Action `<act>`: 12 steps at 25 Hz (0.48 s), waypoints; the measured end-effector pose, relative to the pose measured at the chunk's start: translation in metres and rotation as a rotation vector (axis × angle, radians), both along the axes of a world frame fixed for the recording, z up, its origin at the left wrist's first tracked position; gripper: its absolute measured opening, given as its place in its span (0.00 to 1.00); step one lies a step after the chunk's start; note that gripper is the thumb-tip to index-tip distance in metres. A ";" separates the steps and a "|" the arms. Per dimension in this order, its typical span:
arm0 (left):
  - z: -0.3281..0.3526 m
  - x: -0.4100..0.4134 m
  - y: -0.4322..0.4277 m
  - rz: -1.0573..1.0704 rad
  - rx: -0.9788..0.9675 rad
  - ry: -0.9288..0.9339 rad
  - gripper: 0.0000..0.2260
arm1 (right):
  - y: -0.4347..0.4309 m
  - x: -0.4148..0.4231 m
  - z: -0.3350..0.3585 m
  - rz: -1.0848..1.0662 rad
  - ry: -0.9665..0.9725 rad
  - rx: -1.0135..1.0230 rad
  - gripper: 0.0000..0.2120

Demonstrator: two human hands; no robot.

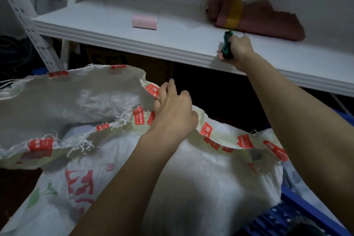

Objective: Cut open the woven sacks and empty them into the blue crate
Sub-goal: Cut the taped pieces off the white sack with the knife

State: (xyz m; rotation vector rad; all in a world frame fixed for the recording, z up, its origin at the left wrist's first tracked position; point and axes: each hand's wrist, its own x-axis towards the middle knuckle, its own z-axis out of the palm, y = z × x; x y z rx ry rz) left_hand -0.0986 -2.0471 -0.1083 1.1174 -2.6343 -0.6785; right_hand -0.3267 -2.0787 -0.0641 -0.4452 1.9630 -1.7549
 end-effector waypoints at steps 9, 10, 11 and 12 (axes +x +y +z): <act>-0.004 0.005 -0.007 -0.075 -0.025 -0.011 0.14 | -0.013 -0.028 -0.017 -0.075 -0.032 0.069 0.09; -0.004 0.005 -0.007 -0.085 -0.025 -0.018 0.14 | -0.014 -0.029 -0.018 -0.041 -0.063 0.000 0.08; -0.005 0.006 -0.007 -0.089 -0.024 -0.025 0.14 | -0.014 -0.030 -0.018 -0.002 -0.084 -0.067 0.08; -0.006 0.007 -0.007 -0.089 -0.021 -0.031 0.14 | -0.016 -0.031 -0.018 0.036 -0.086 -0.110 0.09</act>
